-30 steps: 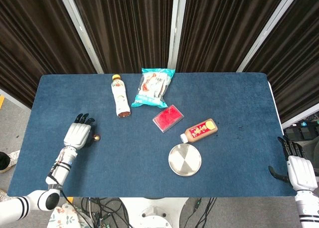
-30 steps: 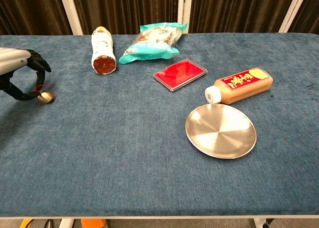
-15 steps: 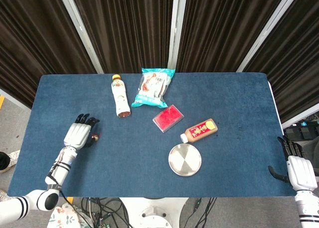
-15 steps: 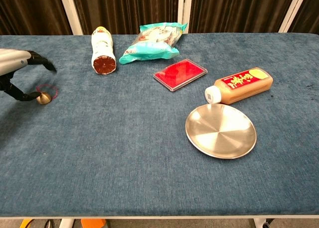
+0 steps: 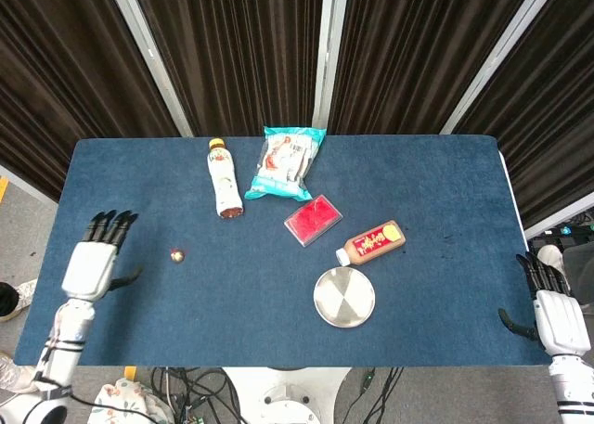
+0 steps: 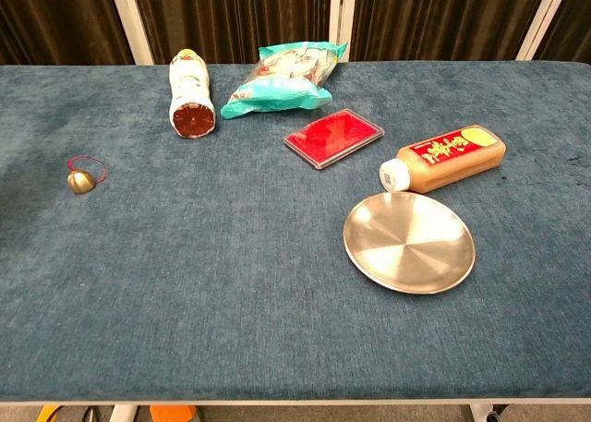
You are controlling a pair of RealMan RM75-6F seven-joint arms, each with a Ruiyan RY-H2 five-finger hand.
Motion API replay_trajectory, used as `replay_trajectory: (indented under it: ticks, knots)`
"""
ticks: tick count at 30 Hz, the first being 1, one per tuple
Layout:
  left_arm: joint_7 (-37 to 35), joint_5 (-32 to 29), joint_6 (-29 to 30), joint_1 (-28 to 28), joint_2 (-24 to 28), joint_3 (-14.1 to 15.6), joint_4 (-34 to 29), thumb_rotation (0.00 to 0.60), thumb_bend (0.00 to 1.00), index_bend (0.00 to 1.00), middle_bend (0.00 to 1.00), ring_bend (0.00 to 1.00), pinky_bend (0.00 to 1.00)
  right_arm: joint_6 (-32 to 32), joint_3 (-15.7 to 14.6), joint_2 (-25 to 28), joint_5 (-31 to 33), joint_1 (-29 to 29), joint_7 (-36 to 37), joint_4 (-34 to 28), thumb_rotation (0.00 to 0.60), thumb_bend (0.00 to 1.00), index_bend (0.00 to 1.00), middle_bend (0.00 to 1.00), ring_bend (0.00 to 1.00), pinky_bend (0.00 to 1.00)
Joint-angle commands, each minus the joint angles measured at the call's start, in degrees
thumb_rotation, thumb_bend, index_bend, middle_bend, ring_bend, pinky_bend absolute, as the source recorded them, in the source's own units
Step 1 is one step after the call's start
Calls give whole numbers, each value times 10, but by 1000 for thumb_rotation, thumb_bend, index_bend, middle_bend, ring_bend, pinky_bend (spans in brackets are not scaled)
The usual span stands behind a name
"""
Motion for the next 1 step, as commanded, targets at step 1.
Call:
replay_trajectory:
  ticks: [1]
  knots:
    - [-17, 16, 56, 62, 38, 23, 10, 600, 212, 74, 65, 0, 0, -1, -2, -4, -1, 1, -3, 1, 600, 191, 0, 0, 0, 0]
